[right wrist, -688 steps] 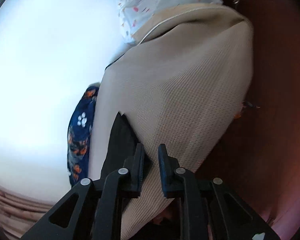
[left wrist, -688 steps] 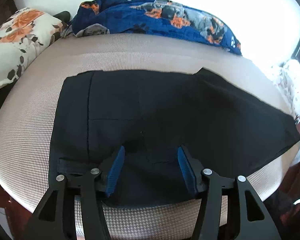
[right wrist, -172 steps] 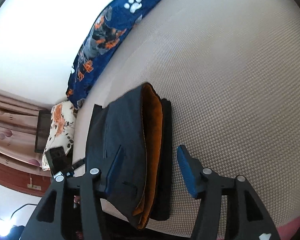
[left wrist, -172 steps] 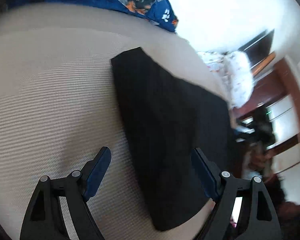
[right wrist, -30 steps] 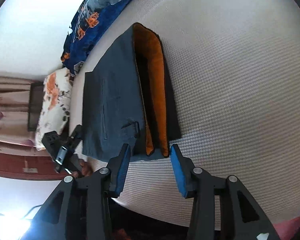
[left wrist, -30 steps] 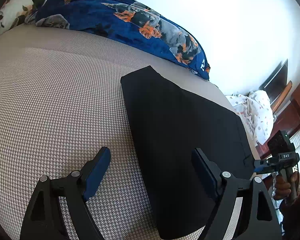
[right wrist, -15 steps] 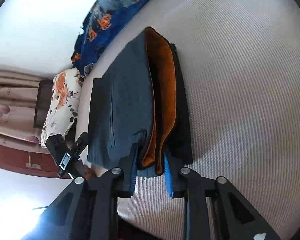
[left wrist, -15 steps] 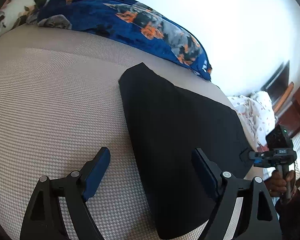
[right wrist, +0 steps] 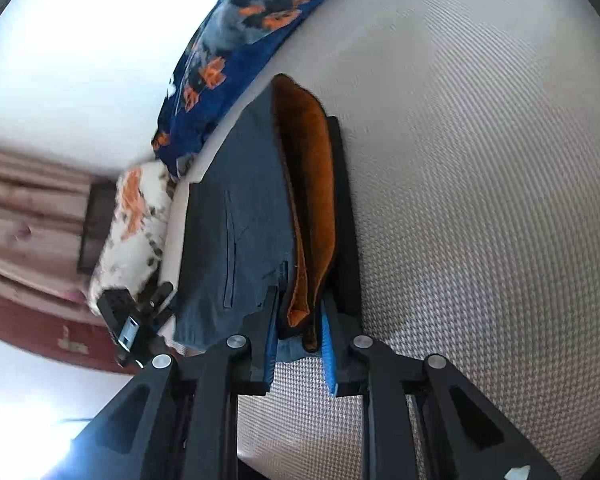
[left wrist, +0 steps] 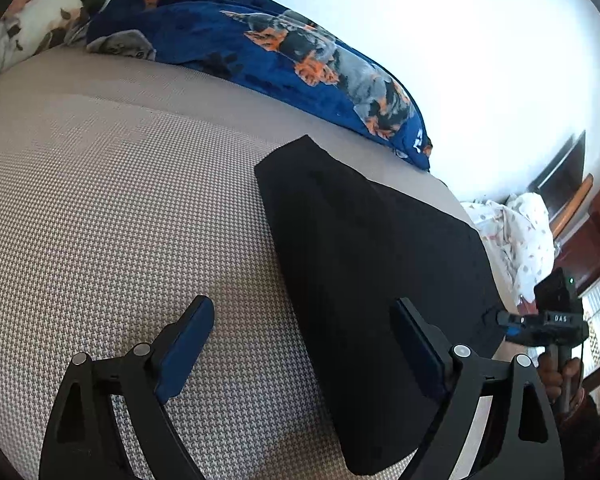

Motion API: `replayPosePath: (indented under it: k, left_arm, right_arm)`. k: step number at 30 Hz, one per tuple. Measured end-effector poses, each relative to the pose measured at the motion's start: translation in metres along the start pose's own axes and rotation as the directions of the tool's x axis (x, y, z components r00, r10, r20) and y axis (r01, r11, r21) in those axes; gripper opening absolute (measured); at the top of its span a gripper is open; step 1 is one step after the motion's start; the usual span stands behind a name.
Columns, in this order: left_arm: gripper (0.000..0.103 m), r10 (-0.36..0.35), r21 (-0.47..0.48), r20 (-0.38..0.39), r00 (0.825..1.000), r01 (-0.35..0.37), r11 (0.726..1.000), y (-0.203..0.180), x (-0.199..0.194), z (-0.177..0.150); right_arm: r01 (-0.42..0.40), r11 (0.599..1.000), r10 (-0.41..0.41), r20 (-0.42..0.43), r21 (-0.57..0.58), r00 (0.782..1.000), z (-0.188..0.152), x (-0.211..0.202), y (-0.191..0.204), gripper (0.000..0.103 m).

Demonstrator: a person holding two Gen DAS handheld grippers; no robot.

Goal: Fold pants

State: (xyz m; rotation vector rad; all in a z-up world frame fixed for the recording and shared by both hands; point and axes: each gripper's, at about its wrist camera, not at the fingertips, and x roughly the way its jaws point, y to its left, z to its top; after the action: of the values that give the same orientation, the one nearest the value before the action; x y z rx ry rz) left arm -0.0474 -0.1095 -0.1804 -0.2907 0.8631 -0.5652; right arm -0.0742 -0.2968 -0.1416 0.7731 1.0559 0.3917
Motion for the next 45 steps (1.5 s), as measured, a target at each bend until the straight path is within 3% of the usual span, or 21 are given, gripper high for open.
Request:
replayPosePath:
  k: [6,11,16,19,22,26,28,30,31,32,35,38,40,43,45]
  left_arm:
    - [0.09,-0.061,-0.058,-0.037,0.997,0.059,0.997,0.006,-0.004,0.005]
    - [0.09,-0.15,-0.07,-0.118,0.982,0.142,0.987,0.002,-0.002,0.008]
    - [0.09,-0.249,-0.069,-0.217,0.944,0.24,0.968,-0.005,0.014,0.009]
    - [0.09,-0.351,-0.095,-0.283,0.893,0.338,0.936,-0.011,0.025,0.012]
    - [0.09,-0.35,-0.053,-0.333,0.875,0.354,0.934,-0.022,0.036,0.016]
    - [0.09,-0.323,-0.007,-0.34,0.883,0.341,0.94,-0.036,0.048,0.024]
    - [0.09,-0.306,-0.009,-0.314,0.899,0.32,0.947,-0.038,0.054,0.029]
    - [0.079,-0.25,0.021,-0.297,0.921,0.268,0.963,-0.043,0.058,0.032]
    - [0.064,-0.171,0.075,-0.291,0.941,0.201,0.977,-0.049,0.059,0.032]
    - [0.048,-0.125,0.104,-0.285,0.95,0.16,0.982,-0.051,0.057,0.029]
    - [0.036,-0.037,0.158,-0.265,0.964,0.081,0.984,-0.054,0.055,0.025]
    - [0.035,0.047,0.264,-0.21,0.976,0.01,0.964,-0.067,0.05,0.016]
    - [0.035,0.122,0.356,-0.156,0.98,-0.059,0.933,-0.08,0.046,0.009]
    - [0.035,0.184,0.429,-0.096,0.978,-0.127,0.894,-0.089,0.046,0.002]
    - [0.035,0.2,0.439,-0.08,0.977,-0.146,0.887,-0.09,0.047,0.001]
  right_arm:
    - [0.119,0.988,-0.114,0.058,-0.1,0.992,0.011,-0.022,0.011,0.04]
    - [0.127,0.984,-0.131,-0.023,-0.128,0.991,0.029,-0.004,0.0,0.044]
    - [0.064,0.989,-0.077,-0.096,-0.136,0.992,0.044,0.019,-0.006,0.045]
    - [0.0,0.992,-0.018,-0.143,-0.129,0.99,0.055,0.031,-0.006,0.046]
    - [-0.065,0.982,0.028,-0.205,-0.175,0.978,0.057,0.046,0.001,0.048]
    - [-0.176,0.977,0.146,-0.227,-0.118,0.963,0.066,0.06,-0.006,0.046]
    - [-0.174,0.977,0.146,-0.207,-0.126,0.967,0.069,0.063,-0.005,0.043]
    - [-0.163,0.976,0.135,-0.19,-0.144,0.973,0.069,0.065,-0.002,0.041]
    - [-0.153,0.977,0.126,-0.176,-0.146,0.976,0.068,0.066,-0.002,0.038]
    - [-0.144,0.979,0.119,-0.168,-0.145,0.979,0.068,0.064,-0.003,0.036]
    - [-0.108,0.976,0.084,-0.135,-0.188,0.987,0.065,0.063,0.002,0.031]
    - [-0.028,0.957,0.007,-0.073,-0.288,0.997,0.056,0.061,0.016,0.029]
    - [-0.004,0.956,-0.009,-0.044,-0.292,0.999,0.053,0.059,0.016,0.029]
    - [0.07,0.937,-0.07,0.014,-0.342,0.997,0.045,0.058,0.025,0.028]
    - [0.11,0.924,-0.102,0.041,-0.366,0.994,0.042,0.058,0.031,0.028]
